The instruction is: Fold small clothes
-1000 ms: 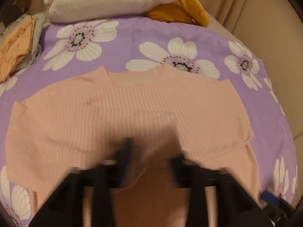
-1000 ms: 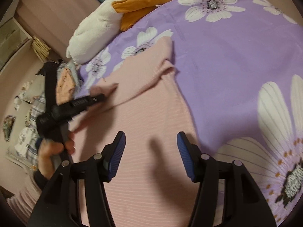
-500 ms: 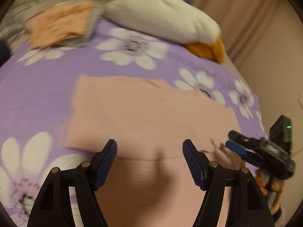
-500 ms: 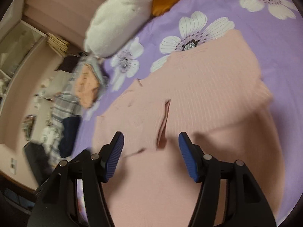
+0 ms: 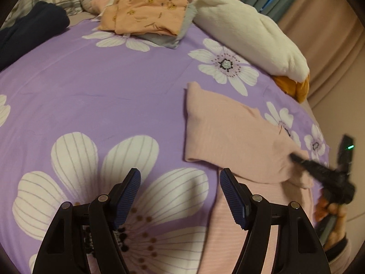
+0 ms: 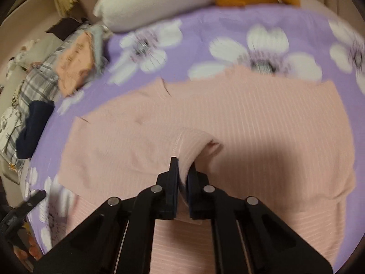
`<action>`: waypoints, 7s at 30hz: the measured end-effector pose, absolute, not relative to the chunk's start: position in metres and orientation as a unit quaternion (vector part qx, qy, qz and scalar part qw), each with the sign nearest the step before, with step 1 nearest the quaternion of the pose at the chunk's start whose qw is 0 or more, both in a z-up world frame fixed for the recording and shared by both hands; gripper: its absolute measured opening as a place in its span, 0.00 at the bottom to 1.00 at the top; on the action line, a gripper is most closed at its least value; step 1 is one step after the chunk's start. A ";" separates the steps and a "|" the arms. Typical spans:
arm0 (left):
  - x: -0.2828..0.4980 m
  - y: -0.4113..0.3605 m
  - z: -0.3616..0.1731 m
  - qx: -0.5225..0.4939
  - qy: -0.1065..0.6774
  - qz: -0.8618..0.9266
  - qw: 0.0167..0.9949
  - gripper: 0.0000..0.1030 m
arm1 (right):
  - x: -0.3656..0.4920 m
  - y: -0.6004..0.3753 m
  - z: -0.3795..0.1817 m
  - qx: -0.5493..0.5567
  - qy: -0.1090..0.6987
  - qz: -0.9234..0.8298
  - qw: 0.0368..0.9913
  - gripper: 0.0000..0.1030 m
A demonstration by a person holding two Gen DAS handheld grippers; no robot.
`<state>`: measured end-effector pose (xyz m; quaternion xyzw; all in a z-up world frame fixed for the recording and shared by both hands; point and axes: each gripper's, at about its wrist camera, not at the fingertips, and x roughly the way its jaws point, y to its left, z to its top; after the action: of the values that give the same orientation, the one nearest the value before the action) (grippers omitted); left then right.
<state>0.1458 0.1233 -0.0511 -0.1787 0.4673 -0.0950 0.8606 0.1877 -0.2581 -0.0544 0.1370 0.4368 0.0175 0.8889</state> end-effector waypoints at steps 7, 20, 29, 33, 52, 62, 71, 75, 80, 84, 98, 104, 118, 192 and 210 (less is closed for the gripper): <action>0.145 0.123 -0.049 -0.175 0.461 -0.102 0.864 0.69 | 0.174 -0.289 0.026 0.147 0.343 0.010 0.928 0.07; 0.187 0.054 -0.046 -0.101 0.467 -0.156 0.864 0.69 | 0.163 -0.357 -0.048 0.138 0.432 -0.120 0.883 0.14; 0.202 0.018 -0.059 -0.063 0.463 -0.198 0.862 0.63 | 0.143 -0.353 -0.046 0.168 0.395 -0.036 0.902 0.17; 0.204 0.012 -0.077 -0.042 0.479 -0.190 0.856 0.59 | 0.141 -0.347 -0.069 0.134 0.431 -0.051 0.891 0.12; 0.139 0.083 -0.067 -0.158 0.505 -0.196 0.826 0.59 | 0.037 -0.402 -0.048 0.214 0.404 -0.098 0.884 0.47; 0.087 0.092 -0.088 -0.235 0.529 -0.258 0.773 0.59 | -0.037 -0.406 -0.077 0.293 0.416 -0.067 0.858 0.50; 0.040 0.100 -0.092 -0.268 0.530 -0.298 0.747 0.59 | -0.086 -0.383 -0.095 0.344 0.428 0.015 0.836 0.48; 0.019 0.104 -0.092 -0.277 0.533 -0.315 0.735 0.59 | -0.107 -0.372 -0.101 0.354 0.432 0.036 0.829 0.48; 0.001 0.102 -0.092 -0.281 0.537 -0.335 0.721 0.59 | -0.128 -0.363 -0.106 0.366 0.438 0.060 0.819 0.48; -0.007 0.099 -0.093 -0.295 0.537 -0.347 0.710 0.59 | -0.142 -0.354 -0.109 0.373 0.442 0.073 0.813 0.48; 0.006 0.088 -0.097 -0.295 0.532 -0.353 0.711 0.59 | -0.125 -0.347 -0.113 0.373 0.433 0.080 0.817 0.48; -0.008 0.095 -0.097 -0.292 0.537 -0.358 0.706 0.59 | -0.135 -0.345 -0.113 0.372 0.433 0.085 0.817 0.47; -0.002 0.099 -0.102 -0.280 0.551 -0.309 0.722 0.11 | -0.129 -0.335 -0.111 0.331 0.434 0.059 0.836 0.10; -0.010 0.110 0.047 -0.254 0.408 -0.371 0.794 0.00 | -0.175 -0.313 0.060 0.236 0.207 0.156 0.937 0.05; 0.116 0.095 -0.017 -0.289 0.482 -0.296 0.772 0.00 | -0.040 -0.367 0.015 0.292 0.283 0.083 0.910 0.06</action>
<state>0.1158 0.0951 -0.0173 -0.2887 0.4823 -0.2957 0.7724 -0.0401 -0.3675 0.0149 0.2925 0.2827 0.0827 0.9098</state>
